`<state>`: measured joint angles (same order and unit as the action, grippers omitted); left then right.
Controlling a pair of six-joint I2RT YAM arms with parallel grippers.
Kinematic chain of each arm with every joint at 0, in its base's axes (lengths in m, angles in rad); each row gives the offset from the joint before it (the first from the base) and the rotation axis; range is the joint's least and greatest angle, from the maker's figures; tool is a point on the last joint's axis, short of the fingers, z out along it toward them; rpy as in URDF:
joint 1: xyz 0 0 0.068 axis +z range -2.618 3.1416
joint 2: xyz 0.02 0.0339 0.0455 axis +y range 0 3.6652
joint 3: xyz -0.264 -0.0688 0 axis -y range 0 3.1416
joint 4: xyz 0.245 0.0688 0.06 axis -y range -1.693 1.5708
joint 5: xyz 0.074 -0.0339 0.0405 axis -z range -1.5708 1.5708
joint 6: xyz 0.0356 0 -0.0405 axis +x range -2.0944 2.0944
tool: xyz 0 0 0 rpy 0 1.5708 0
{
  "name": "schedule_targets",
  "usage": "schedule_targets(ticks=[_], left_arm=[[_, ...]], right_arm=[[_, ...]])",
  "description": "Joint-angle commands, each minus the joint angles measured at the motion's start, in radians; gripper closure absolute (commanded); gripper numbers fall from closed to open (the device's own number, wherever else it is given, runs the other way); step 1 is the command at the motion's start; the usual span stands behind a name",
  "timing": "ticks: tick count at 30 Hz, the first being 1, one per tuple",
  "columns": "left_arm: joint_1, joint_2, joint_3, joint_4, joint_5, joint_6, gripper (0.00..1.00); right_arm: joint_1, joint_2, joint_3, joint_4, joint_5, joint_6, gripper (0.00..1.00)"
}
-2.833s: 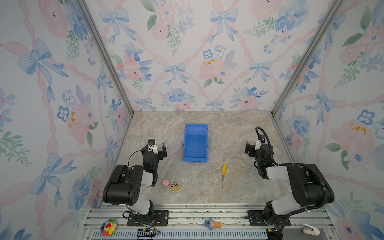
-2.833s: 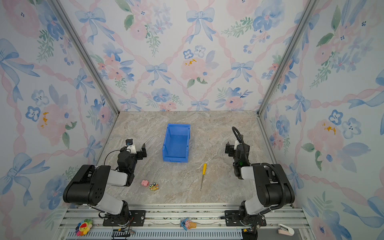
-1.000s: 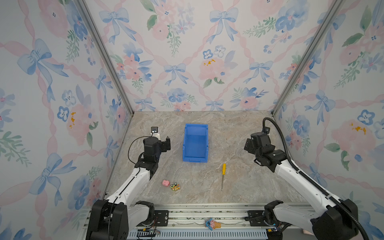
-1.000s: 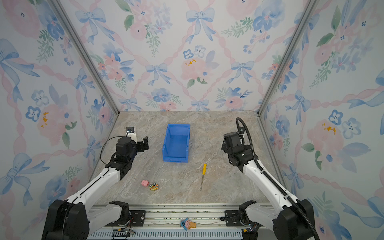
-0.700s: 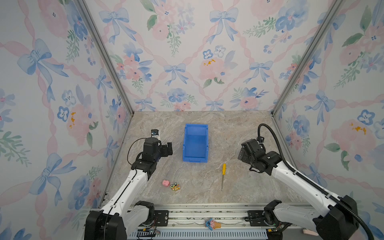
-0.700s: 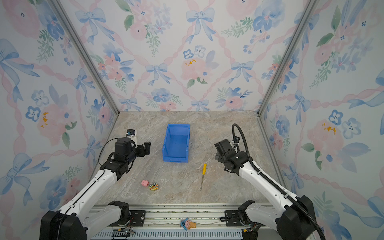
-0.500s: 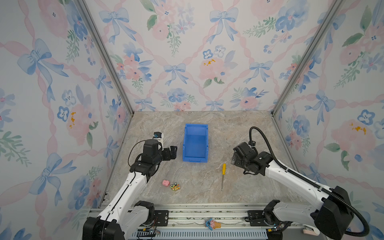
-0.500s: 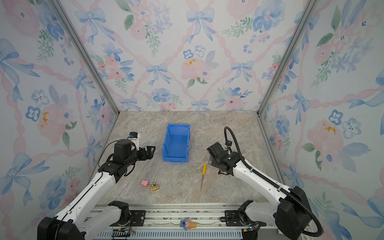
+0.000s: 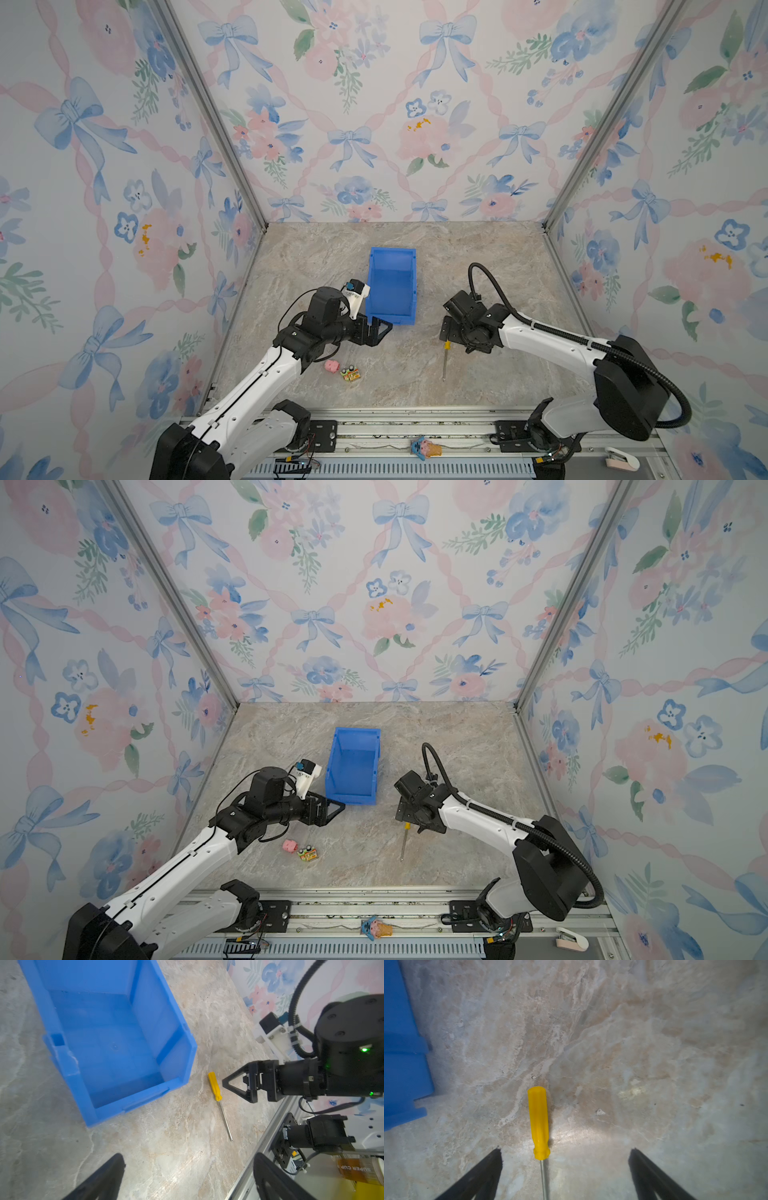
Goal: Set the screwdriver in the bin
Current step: 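Reach the right gripper toward the yellow screwdriver handle while the left arm lifts forward, then lower the right gripper and close it on the yellow screwdriver handle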
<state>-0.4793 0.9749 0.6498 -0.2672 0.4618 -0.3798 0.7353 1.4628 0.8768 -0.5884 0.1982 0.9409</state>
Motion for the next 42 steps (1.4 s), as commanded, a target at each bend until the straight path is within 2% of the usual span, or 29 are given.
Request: schedule_targets(ticks=[1, 15, 20, 34, 42], left_arm=[[-0.032, -0.008, -0.005, -0.023, 0.044, -0.004, 0.03], [-0.074, -0.039, -0.05, -0.023, 0.0, -0.031, 0.03], [-0.078, -0.039, -0.053, -0.023, -0.018, -0.028, 0.03], [-0.079, -0.036, -0.061, -0.023, -0.082, -0.039, 0.03], [-0.08, -0.035, -0.059, -0.023, -0.12, -0.034, 0.03]], right_arm=[[0.011, 0.033, -0.009, 0.047, -0.033, 0.004, 0.08], [0.015, 0.154, 0.03, 0.082, -0.049, -0.037, 0.32], [0.015, 0.179, 0.037, 0.083, -0.045, -0.048, 0.49], [0.016, 0.216, 0.04, 0.069, -0.031, -0.066, 0.86], [0.026, 0.163, 0.089, 0.013, -0.003, -0.12, 0.97]])
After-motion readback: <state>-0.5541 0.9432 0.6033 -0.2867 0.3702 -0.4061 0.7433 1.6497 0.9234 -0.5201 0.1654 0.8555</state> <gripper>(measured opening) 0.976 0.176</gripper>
